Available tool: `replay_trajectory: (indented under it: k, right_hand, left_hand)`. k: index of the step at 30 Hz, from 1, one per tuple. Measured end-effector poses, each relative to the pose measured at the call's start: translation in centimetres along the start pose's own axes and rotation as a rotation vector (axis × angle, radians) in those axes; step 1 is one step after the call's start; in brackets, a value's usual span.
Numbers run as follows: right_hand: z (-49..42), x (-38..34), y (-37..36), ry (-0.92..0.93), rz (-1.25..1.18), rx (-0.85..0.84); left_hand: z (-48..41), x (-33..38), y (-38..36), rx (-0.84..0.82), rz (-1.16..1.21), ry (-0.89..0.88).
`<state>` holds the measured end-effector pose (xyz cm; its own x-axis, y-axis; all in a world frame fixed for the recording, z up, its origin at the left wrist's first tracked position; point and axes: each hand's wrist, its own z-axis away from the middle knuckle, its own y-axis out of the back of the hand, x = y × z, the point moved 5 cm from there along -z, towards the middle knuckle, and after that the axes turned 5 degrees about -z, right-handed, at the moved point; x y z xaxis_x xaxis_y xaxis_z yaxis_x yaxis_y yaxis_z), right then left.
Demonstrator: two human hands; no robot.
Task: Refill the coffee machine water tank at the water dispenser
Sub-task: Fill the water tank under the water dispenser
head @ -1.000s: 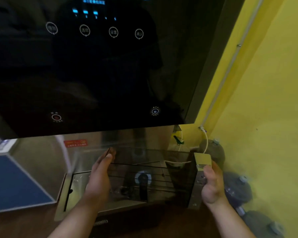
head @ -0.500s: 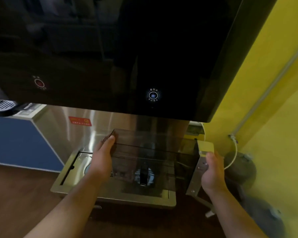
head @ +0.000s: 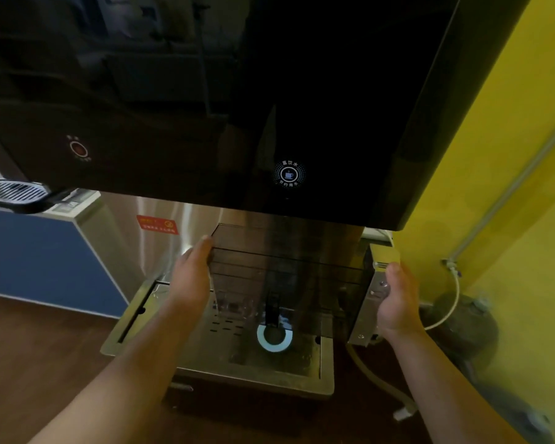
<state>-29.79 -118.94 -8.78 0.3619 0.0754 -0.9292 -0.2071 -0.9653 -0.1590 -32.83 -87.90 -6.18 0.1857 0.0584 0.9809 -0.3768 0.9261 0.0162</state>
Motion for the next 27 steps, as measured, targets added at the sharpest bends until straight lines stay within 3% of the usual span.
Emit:
replay_trajectory:
  k: [2, 3, 6, 8, 12, 27]
  right_hand:
    - [-0.4, 0.1, 0.1, -0.003, 0.002, -0.006]
    - [-0.5, 0.1, 0.2, -0.002, -0.001, -0.011]
    - [-0.8, 0.3, 0.3, -0.014, -0.029, -0.04]
    - [-0.9, 0.3, 0.2, -0.017, -0.02, -0.043]
    - [-0.8, 0.1, 0.2, -0.009, 0.02, 0.01]
    - [-0.5, -0.1, -0.2, -0.014, 0.016, 0.03]
  left_hand:
    - [1.9, 0.1, 1.3, 0.191, -0.208, -0.054]
    - [3.4, 0.7, 1.5, 0.257, -0.314, -0.195]
    - [8.0, 4.3, -1.9, 0.152, -0.702, -0.79]
    - [8.6, 5.4, -4.4, 0.107, -0.914, -0.986]
    - [7.6, 6.5, -6.4, 0.098, -1.019, -0.986]
    - [5.7, 7.2, -7.1, 0.152, -1.025, -1.039]
